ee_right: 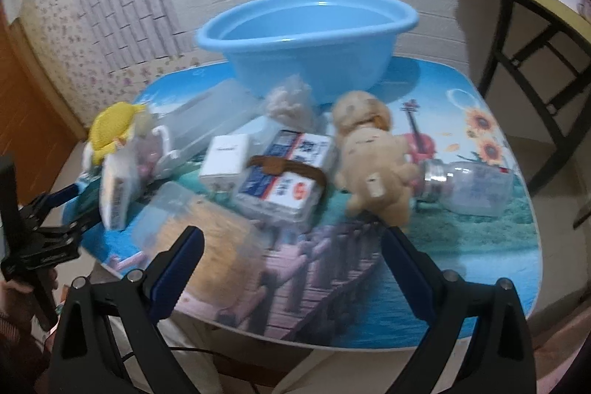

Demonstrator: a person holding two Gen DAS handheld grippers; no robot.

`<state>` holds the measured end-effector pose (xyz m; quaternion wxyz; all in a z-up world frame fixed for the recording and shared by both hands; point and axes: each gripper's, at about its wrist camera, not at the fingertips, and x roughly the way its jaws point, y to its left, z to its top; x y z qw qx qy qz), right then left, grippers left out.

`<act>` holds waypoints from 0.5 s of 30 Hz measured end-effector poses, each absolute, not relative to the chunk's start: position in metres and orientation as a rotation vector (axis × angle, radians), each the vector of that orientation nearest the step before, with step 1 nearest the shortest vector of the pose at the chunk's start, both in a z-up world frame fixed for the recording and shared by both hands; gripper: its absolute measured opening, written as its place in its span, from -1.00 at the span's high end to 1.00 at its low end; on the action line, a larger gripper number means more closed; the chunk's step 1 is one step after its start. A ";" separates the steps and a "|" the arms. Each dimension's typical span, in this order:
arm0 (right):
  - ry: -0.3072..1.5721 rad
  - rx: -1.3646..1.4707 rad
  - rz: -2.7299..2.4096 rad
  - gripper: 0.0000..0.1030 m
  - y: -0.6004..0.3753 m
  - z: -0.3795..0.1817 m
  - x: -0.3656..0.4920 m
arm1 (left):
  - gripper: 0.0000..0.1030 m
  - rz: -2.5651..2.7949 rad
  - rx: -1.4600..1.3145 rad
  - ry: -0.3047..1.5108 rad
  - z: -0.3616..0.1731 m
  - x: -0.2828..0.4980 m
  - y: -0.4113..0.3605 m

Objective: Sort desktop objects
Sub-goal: 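Close left tool on the green pouch while right tool grasps the toothpick box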

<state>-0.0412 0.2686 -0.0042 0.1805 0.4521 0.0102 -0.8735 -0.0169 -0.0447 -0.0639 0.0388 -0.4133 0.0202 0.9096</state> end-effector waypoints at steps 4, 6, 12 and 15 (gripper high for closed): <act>0.079 1.252 -2.418 -0.91 0.255 -0.003 -0.036 | 0.03 2.782 -1.255 0.084 -0.061 -0.018 -0.043; 0.119 1.229 -2.390 -0.91 0.246 -0.002 -0.032 | 0.05 2.774 -1.255 0.115 -0.060 -0.017 -0.041; 0.172 1.252 -2.310 -0.91 0.230 -0.013 -0.030 | 0.08 2.744 -1.236 0.128 -0.059 -0.008 -0.035; 0.196 1.263 -2.297 -0.91 0.223 -0.016 -0.034 | 0.09 2.750 -1.233 0.104 -0.059 -0.005 -0.039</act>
